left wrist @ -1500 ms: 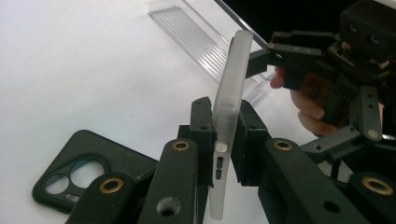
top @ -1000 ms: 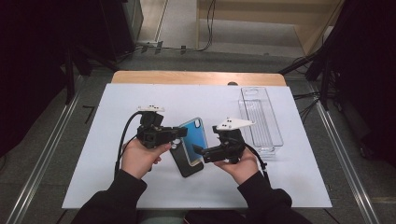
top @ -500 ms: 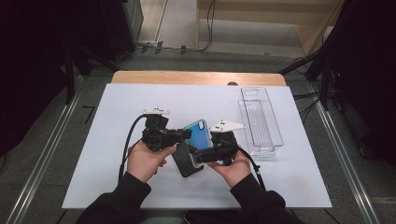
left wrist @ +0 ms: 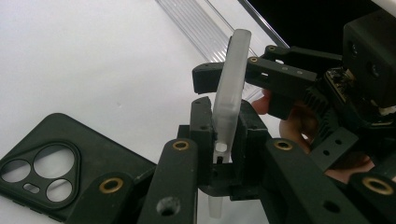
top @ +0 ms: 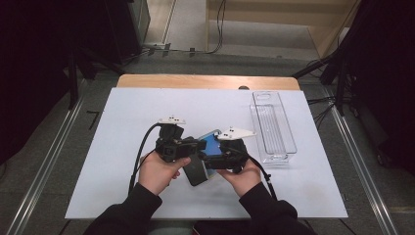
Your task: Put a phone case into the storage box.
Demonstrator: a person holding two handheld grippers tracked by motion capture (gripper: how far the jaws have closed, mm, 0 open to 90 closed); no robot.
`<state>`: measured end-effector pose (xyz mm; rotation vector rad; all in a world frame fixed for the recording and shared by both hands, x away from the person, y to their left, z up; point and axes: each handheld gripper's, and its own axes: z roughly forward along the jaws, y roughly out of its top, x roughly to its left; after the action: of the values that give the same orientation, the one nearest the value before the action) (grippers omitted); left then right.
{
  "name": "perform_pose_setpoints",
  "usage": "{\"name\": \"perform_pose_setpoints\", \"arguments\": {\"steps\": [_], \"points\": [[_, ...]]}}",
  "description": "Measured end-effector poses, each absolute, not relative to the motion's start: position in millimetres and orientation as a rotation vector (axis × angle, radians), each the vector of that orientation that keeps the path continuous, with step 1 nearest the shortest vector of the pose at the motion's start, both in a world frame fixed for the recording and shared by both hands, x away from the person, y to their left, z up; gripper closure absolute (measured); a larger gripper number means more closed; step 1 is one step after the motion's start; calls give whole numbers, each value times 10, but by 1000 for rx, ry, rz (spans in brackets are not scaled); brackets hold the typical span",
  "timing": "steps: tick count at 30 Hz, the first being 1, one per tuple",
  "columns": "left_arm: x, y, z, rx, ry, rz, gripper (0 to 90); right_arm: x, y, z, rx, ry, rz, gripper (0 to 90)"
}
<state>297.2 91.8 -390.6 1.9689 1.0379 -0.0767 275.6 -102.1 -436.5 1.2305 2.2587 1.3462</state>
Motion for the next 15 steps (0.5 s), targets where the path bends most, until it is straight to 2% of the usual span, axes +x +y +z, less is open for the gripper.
{"name": "perform_pose_setpoints", "arguments": {"steps": [4,7,15], "points": [[2971,931,-3892,1954,1031,-84,795,2753,-1028,-4349,1221,2257,1348,161],[2971,954,-3852,1937,1028,-83,686,2751,-1029,-4328,1207,2259,1341,162],[2951,1026,-3746,1934,1009,-93,564,2809,-1111,-4340,1223,2261,1328,163]]}}
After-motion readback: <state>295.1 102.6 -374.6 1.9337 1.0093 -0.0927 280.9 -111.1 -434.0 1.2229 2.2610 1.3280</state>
